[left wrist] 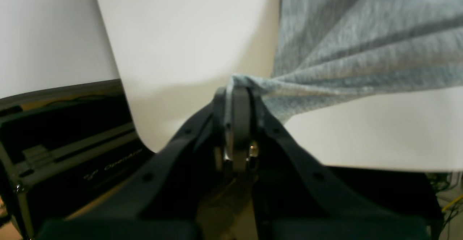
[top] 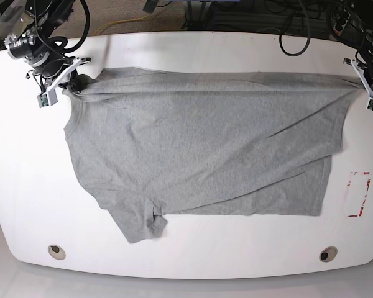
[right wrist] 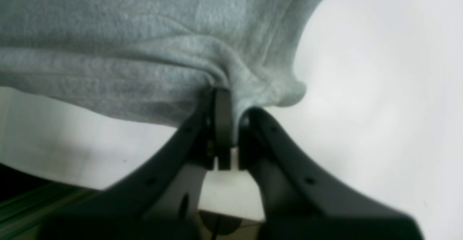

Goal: Fold the T-shirt properly
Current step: 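Lay the shirt flat by drawing both grippers back across the table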

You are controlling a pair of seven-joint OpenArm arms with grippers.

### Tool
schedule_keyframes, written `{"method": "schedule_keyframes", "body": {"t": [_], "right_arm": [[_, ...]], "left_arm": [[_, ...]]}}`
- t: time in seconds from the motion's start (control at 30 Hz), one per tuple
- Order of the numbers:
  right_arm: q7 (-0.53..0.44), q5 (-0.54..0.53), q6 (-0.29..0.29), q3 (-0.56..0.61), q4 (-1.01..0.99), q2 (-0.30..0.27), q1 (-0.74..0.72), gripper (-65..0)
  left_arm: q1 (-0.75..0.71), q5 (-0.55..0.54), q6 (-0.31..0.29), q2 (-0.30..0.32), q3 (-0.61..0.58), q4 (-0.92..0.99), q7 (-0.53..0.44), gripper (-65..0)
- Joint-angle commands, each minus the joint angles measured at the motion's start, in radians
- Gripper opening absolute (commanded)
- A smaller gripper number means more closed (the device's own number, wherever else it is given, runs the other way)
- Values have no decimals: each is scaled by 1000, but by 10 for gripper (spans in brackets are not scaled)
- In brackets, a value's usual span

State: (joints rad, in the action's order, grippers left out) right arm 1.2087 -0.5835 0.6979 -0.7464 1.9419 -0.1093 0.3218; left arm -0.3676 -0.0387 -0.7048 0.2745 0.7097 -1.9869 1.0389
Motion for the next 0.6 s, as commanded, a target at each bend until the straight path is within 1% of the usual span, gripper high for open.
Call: {"method": "schedule_keyframes", "body": {"t": [0.0, 0.1, 0.33, 0.43, 0.57], "right_arm": [[-17, -16, 0, -6, 18, -11, 20, -650], [-17, -16, 0, -6, 18, -11, 46, -650], [-17, -17, 0, -6, 18, -10, 113, -650], [-17, -30, 0, -6, 18, -10, 129, -650], [-16, -100, 0, -48, 18, -11, 144, -650]], "left_arm": [[-40, 7, 7, 16, 11, -15, -72, -640], [-87, 7, 7, 16, 11, -4, -125, -640], [-153, 7, 7, 16, 11, 11, -207, -640], [-159, 7, 7, 16, 14, 11, -208, -640], [-159, 6, 7, 16, 52, 11, -208, -640]]}}
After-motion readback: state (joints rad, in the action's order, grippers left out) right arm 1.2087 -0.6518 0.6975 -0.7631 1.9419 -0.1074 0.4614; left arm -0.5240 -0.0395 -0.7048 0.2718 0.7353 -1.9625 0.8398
